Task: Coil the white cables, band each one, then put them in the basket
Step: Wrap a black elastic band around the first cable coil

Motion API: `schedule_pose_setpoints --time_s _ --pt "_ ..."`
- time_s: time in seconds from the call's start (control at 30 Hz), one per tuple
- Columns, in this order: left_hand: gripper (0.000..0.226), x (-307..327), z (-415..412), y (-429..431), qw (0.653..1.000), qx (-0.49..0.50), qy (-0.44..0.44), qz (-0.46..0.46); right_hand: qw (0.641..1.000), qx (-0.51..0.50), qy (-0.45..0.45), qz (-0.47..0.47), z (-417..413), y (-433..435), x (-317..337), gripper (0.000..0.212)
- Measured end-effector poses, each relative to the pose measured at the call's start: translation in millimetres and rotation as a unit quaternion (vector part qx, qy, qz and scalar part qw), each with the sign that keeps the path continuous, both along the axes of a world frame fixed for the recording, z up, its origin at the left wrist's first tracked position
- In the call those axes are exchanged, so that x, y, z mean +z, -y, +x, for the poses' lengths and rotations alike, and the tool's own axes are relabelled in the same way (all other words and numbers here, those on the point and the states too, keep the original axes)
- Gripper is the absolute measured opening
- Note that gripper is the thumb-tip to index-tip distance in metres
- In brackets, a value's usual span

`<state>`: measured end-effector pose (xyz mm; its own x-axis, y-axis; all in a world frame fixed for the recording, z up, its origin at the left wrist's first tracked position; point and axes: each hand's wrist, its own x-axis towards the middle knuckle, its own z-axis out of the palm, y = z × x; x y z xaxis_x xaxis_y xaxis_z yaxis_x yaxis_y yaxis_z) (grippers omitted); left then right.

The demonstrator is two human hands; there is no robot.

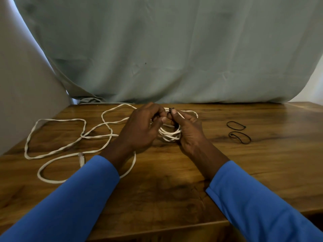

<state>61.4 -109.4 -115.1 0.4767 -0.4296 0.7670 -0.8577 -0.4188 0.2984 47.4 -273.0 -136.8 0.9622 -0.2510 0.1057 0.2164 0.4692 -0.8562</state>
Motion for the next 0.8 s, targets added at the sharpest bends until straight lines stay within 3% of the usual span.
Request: schedule_pose_setpoints --time_s 0.1,0.23,0.37,0.53,0.63,0.8 --pt "0.004 1 1 -4 0.998 -0.024 -0.052 -0.034 0.994 -0.034 0.047 -0.097 -2 0 -2 0.02" --pt "0.011 0 -5 0 0.98 -0.029 -0.134 -0.143 0.939 -0.087 0.163 -0.289 -5 0 -1 0.024" --pt "0.006 5 -6 3 0.949 -0.045 -0.185 -0.252 0.921 -0.069 0.202 -0.326 -7 0 2 0.02" --pt "0.012 8 -4 -1 0.93 -0.027 -0.213 -0.297 0.925 -0.036 0.211 -0.314 -10 -4 1 0.023" --pt "0.011 10 -3 -4 0.927 -0.018 -0.22 -0.304 0.936 -0.025 0.201 -0.287 -12 -5 1 0.025" --pt "0.014 8 -1 -5 0.937 -0.042 -0.239 -0.253 0.924 -0.073 0.196 -0.321 -8 -1 1 0.021"
